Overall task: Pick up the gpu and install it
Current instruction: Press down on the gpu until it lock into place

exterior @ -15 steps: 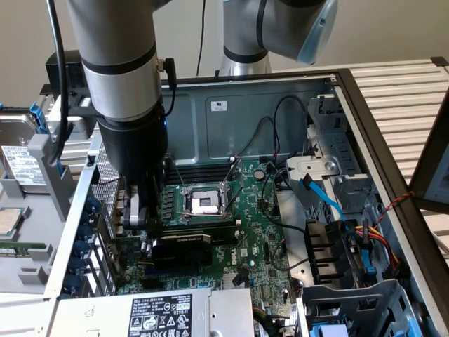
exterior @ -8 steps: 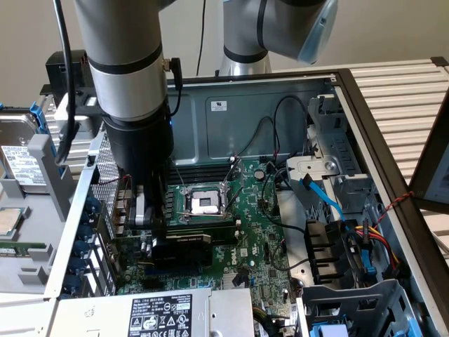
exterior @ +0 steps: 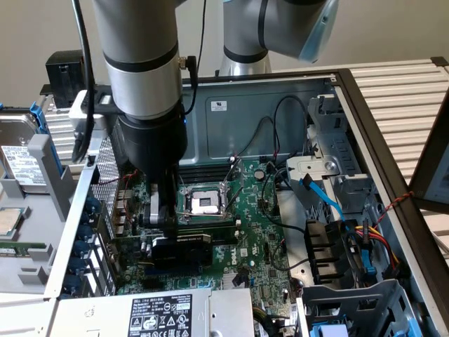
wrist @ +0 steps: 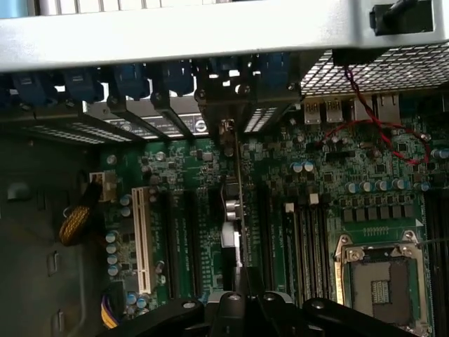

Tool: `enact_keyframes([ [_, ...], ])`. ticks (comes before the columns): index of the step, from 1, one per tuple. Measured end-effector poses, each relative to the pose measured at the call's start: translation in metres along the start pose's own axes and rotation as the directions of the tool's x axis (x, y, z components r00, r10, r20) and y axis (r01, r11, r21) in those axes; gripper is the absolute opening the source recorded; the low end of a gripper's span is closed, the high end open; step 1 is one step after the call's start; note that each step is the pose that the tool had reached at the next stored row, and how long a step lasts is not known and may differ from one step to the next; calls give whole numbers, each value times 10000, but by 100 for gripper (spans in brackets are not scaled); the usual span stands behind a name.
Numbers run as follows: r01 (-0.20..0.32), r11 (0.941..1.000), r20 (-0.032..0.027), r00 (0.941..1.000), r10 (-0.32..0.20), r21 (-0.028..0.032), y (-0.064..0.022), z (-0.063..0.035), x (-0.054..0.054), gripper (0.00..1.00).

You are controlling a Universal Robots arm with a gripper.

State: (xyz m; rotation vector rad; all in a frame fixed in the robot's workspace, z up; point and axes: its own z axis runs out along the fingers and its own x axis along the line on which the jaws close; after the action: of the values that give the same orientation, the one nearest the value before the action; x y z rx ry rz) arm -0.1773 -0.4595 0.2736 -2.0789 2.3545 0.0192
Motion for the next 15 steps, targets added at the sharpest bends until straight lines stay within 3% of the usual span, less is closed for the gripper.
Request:
enact_keyframes([
  [8,0,10000,0,10000,0,0,-188,-26,29,11],
  [15,-1,10000,11,10000,1,-2,-241,-31,58,11],
])
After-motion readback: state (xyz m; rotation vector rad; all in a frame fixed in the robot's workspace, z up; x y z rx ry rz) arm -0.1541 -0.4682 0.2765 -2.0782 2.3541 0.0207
